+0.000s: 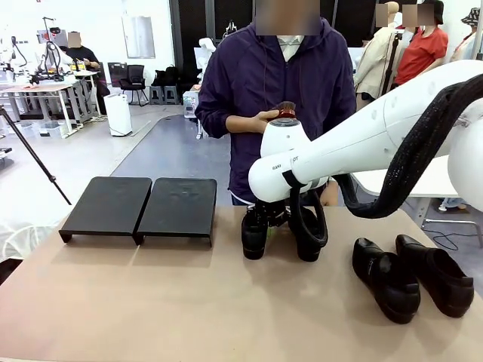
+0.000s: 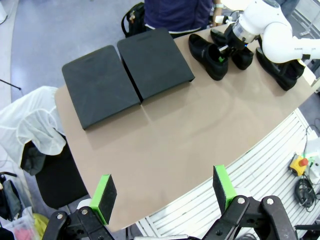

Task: Organize the shoes by placing them on the stand.
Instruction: Pick up one Shoe and place it in the middle of the table.

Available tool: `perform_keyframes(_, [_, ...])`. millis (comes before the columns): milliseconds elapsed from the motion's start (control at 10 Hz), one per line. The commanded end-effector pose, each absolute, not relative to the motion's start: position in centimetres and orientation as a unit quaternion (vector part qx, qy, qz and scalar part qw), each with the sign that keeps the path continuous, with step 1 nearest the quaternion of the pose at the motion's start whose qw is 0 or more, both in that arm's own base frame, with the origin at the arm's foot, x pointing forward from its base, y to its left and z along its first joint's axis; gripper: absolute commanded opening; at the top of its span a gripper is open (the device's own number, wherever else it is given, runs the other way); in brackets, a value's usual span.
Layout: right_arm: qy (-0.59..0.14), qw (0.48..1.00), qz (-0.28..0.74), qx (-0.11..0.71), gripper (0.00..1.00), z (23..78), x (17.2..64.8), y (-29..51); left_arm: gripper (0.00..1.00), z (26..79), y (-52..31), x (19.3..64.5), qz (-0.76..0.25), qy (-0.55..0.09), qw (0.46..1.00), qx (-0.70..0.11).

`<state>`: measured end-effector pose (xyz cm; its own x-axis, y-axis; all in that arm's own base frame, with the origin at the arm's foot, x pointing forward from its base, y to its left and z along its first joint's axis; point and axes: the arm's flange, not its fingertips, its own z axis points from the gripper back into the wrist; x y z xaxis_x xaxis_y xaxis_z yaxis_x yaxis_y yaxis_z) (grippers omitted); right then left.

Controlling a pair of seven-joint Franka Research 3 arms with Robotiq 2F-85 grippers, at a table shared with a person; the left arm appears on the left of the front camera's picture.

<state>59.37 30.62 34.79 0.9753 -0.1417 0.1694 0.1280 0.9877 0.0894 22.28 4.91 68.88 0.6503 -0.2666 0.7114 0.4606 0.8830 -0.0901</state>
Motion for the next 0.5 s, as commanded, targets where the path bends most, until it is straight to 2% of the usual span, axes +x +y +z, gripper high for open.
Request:
perform_keyframes(0, [-0.103, 0.991, -0.076, 0.034, 0.00, 37.6, 58.5, 30.8, 1.00, 69.0, 5.0, 22.3, -0.205, -0.364, 0.898, -0.134])
perform_keyframes(400, [-0.105, 0.991, -0.054, 0.061, 0.00, 50.3, 50.6, 29.4, 1.00, 69.0, 5.0, 22.3, -0.205, -0.364, 0.898, -0.134])
